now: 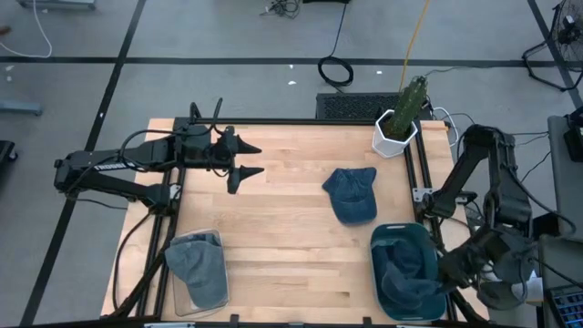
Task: Pick & Place hat
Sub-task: Put the left blue cap into the blue bin
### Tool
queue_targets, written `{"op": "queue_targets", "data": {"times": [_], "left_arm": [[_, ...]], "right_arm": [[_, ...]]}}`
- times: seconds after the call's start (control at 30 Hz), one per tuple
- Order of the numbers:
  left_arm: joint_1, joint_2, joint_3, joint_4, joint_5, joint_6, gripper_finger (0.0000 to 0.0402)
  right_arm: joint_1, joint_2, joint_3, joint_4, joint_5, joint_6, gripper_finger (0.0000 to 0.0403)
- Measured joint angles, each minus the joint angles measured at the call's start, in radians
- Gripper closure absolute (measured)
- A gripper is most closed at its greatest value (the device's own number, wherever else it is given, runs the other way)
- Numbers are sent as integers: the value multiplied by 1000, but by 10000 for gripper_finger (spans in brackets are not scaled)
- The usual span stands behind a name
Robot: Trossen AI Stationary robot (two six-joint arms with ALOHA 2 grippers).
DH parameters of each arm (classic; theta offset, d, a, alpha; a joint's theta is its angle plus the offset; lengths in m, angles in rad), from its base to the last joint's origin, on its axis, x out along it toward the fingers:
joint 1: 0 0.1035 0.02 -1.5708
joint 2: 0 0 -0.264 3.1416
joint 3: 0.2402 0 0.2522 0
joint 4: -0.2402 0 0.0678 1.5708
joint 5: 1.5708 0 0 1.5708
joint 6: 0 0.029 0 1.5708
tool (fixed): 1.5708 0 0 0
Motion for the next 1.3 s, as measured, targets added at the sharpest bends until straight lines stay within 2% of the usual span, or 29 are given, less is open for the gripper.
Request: {"op": "queue_targets", "data": {"times": [0.23, 0.4, 0.73, 1.07, 1.3], "left_arm": [[0, 0, 0, 0, 0, 0, 121], [0, 0, 0, 0, 0, -1, 121], [0, 0, 0, 0, 0, -2, 121], [0, 0, 0, 0, 0, -2, 121], [0, 0, 0, 0, 0, -2, 121]], "right_arm": [[62, 0, -101, 64, 8, 11, 398], [83, -1, -123, 82, 9, 17, 395], [83, -1, -135, 94, 32, -63, 399], [83, -1, -228, 207, 25, -70, 399], [83, 0, -270, 202, 38, -55, 399]]}}
